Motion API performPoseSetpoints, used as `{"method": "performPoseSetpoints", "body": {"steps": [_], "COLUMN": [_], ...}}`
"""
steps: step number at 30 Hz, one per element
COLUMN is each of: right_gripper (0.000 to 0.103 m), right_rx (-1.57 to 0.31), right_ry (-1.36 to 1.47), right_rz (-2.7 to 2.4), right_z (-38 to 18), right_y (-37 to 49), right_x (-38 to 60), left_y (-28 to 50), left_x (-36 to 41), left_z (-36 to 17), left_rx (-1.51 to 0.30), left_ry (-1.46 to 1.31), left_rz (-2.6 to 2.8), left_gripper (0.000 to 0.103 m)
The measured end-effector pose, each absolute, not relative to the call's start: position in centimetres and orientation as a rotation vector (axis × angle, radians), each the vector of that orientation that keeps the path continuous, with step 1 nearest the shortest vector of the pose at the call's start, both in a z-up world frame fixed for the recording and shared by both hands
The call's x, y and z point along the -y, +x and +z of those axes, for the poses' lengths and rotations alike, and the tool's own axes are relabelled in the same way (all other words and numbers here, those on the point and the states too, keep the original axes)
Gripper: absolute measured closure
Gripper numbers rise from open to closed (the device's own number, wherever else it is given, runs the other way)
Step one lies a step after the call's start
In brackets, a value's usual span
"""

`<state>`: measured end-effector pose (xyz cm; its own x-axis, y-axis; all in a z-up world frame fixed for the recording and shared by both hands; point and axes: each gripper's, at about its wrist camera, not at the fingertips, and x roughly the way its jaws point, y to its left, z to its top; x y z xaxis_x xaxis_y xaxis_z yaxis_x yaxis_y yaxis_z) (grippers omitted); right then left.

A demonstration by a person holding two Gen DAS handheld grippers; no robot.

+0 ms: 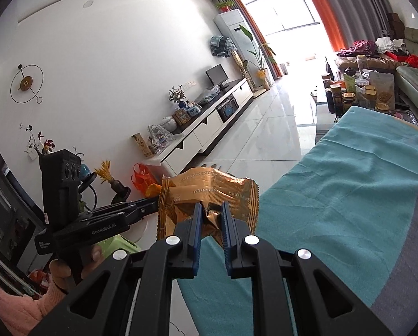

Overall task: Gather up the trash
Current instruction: 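Lift the peel in the left tool while the right tool carries the paper bag to the bin, then open the left tool over the bin while the right tool drops the paper bag in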

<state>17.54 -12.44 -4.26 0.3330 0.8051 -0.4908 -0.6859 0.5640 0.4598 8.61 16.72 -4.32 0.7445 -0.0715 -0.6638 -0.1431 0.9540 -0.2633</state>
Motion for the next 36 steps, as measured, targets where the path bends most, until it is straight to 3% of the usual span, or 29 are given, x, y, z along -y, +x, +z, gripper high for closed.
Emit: {"method": "performPoseSetpoints", "body": {"steps": [19,27,32,36], "right_gripper": [0.090,0.085,0.071,0.070], "right_rx": [-0.837,-0.879,-0.888,-0.893], "right_ry": [0.102,0.088,0.096,0.113], "right_rz": [1.014,0.970,0.943,0.932], "right_z": [-5.8,-6.9,-7.3,-7.5], "right_y": [19.3,20.2,20.4,20.4], "right_x": [4.7,2.8,3.0,3.6], "left_y": [10.6,11.6,11.9,12.1], "left_x": [-20.4,-21.1,-21.2,-20.9], "left_z": [-9.5,-11.1,-11.9,-12.0], "left_rx": [-0.826,-0.858,-0.866,-0.867], "left_ry": [-0.362,-0.374,-0.394,-0.394], "left_rz": [0.124,0.150,0.149,0.155], "left_gripper": [0.090,0.087,0.069,0.064]}}
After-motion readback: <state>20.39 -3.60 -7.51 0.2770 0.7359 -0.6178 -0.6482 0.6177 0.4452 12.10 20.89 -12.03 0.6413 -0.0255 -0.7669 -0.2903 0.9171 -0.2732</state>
